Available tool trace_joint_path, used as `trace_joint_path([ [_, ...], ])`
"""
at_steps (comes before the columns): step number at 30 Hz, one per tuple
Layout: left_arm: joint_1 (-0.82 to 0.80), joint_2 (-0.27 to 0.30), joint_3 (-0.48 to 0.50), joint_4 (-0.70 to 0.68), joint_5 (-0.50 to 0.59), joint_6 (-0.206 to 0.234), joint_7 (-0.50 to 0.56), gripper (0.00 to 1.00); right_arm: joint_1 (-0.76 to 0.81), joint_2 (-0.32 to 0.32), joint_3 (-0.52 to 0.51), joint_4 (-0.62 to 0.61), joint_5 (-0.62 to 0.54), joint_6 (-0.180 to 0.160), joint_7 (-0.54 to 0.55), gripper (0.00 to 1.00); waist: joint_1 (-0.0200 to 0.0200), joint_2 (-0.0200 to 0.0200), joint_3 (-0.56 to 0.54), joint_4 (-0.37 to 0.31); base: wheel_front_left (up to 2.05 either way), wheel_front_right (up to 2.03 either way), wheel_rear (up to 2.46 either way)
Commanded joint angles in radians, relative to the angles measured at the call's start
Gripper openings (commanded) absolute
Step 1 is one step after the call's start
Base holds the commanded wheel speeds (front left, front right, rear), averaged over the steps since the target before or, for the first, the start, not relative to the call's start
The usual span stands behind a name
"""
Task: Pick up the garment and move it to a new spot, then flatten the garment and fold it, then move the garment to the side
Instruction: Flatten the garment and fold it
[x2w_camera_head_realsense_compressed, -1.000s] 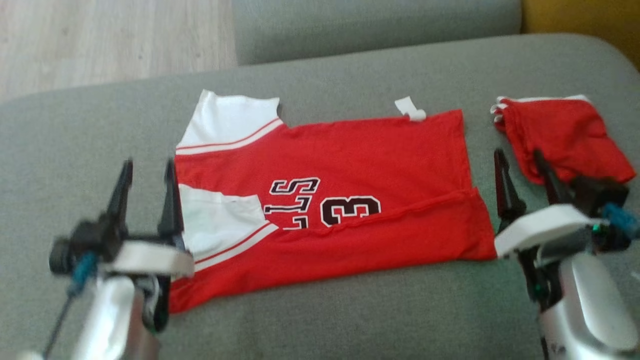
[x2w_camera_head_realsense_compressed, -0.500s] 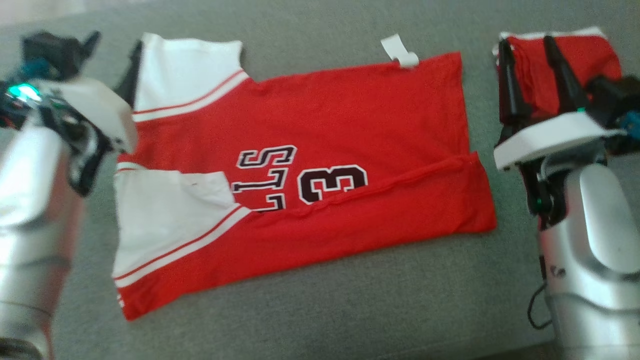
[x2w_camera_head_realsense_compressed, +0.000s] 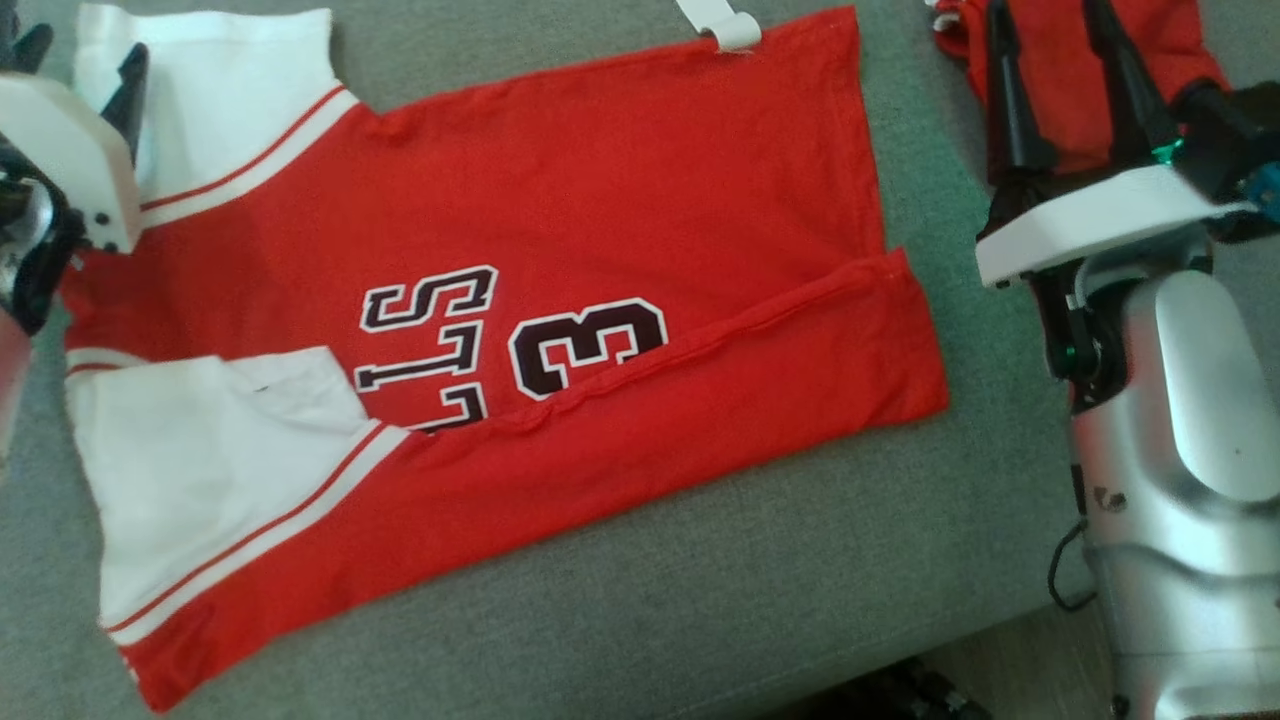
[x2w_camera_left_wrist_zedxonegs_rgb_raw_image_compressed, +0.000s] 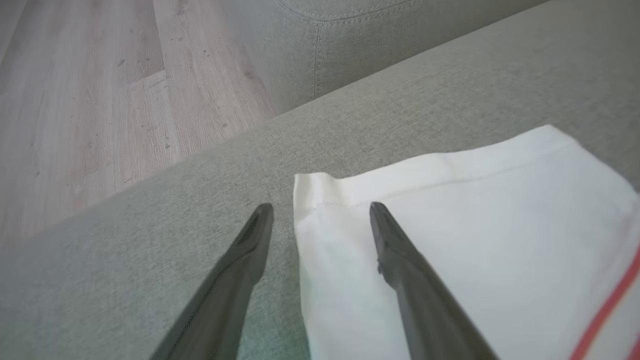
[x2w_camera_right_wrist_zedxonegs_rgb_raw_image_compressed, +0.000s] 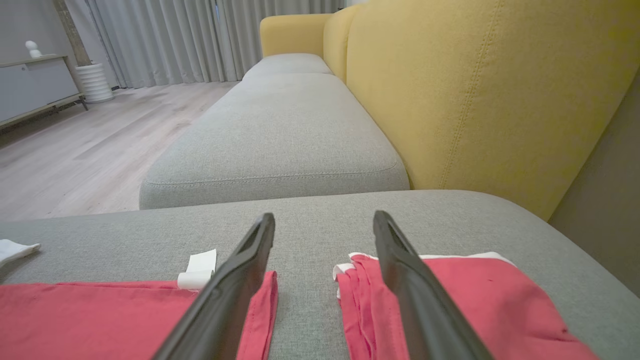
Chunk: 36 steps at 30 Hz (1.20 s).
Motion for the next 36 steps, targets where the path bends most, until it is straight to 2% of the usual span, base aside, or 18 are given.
trace_joint_path([
  [1,-0.054,0.060,0.018,-0.011,-0.008,0.002,-0.008,1.00,-0.027,0.014,0.019,-0.037,0.001,0.002,-0.011,1.00,-0.0002,0.0000,0.014,-0.013,0.00,0.00,0.00],
  [8,-0.089,0.060,-0.039,0.054,-0.064,0.002,0.017,1.00,-0.034,0.016,0.020,-0.045,-0.003,0.002,-0.012,1.00,-0.0002,0.0000,0.033,-0.029,0.00,0.00,0.00],
  [12,-0.089,0.046,-0.062,0.075,-0.135,0.002,0.076,1.00,-0.038,0.016,0.011,-0.053,-0.009,0.002,-0.007,1.00,-0.0002,0.0000,0.039,-0.029,0.00,0.00,0.00],
  [13,-0.088,0.040,-0.066,0.073,-0.161,0.002,0.095,0.82,-0.039,0.014,0.007,-0.056,-0.010,0.002,-0.005,1.00,-0.0002,0.0000,0.040,-0.027,0.00,0.00,0.00],
  [14,-0.087,0.037,-0.070,0.068,-0.183,0.002,0.108,0.16,-0.039,0.012,0.003,-0.058,-0.011,0.002,-0.003,1.00,-0.0002,0.0000,0.041,-0.024,0.00,0.00,0.00],
  [15,-0.086,0.035,-0.078,0.060,-0.200,0.002,0.115,0.00,-0.039,0.009,-0.002,-0.060,-0.013,0.002,-0.001,1.00,-0.0002,0.0000,0.041,-0.020,0.00,0.00,0.00],
  [20,-0.090,0.040,-0.097,0.033,-0.230,0.002,0.053,0.00,-0.036,-0.004,-0.017,-0.065,-0.016,0.002,0.007,1.00,-0.0002,0.0000,0.027,0.005,0.00,0.00,0.00],
  [27,-0.098,0.006,-0.111,-0.003,-0.223,0.002,-0.192,0.00,-0.034,-0.052,0.000,-0.037,0.030,0.002,0.049,1.00,-0.0002,0.0000,-0.034,0.079,0.00,0.00,0.00],
  [31,-0.076,-0.026,-0.150,-0.051,-0.200,0.002,-0.306,0.00,-0.035,-0.112,0.034,0.026,0.075,0.002,0.103,1.00,-0.0002,0.0000,-0.075,0.154,0.00,0.00,0.00],
  [36,-0.040,-0.039,-0.180,-0.110,-0.180,0.002,-0.364,0.00,-0.047,-0.159,0.074,0.127,0.124,0.002,0.153,1.00,-0.0002,0.0000,-0.098,0.215,0.00,0.00,0.00],
])
